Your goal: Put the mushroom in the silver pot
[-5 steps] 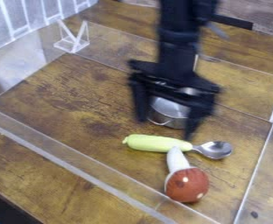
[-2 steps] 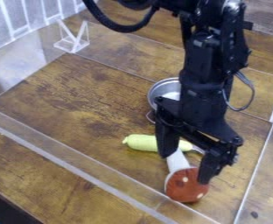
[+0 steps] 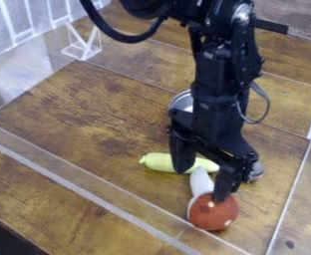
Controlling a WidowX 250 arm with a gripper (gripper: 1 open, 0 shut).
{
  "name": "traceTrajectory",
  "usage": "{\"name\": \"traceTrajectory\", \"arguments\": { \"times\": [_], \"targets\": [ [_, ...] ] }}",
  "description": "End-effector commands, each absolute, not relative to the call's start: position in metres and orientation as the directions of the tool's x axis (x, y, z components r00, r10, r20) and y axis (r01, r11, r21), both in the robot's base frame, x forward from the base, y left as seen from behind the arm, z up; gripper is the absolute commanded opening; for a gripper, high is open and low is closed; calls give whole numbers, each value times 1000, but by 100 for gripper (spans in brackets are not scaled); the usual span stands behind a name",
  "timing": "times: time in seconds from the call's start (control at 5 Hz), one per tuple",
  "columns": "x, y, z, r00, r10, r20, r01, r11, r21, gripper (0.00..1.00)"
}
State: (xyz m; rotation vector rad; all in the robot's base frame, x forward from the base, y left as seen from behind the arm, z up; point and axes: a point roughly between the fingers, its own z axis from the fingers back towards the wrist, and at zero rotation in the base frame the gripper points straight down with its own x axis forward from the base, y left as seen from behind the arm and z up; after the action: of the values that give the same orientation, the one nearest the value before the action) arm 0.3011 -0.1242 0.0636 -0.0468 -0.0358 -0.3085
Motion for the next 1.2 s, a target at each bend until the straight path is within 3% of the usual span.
{"name": "traceTrajectory", "arguments": {
  "times": [0.0, 0.4, 0.8, 1.0],
  "targets": [
    [302, -130, 77, 951, -284, 118, 290, 956, -35, 100],
    [309, -142, 101, 965, -196, 172, 207, 977, -44, 100],
    [309, -148, 93, 980, -57, 193, 69, 996, -58, 100],
    [311, -144, 84, 973, -136, 186, 150, 987, -64, 100]
  ]
}}
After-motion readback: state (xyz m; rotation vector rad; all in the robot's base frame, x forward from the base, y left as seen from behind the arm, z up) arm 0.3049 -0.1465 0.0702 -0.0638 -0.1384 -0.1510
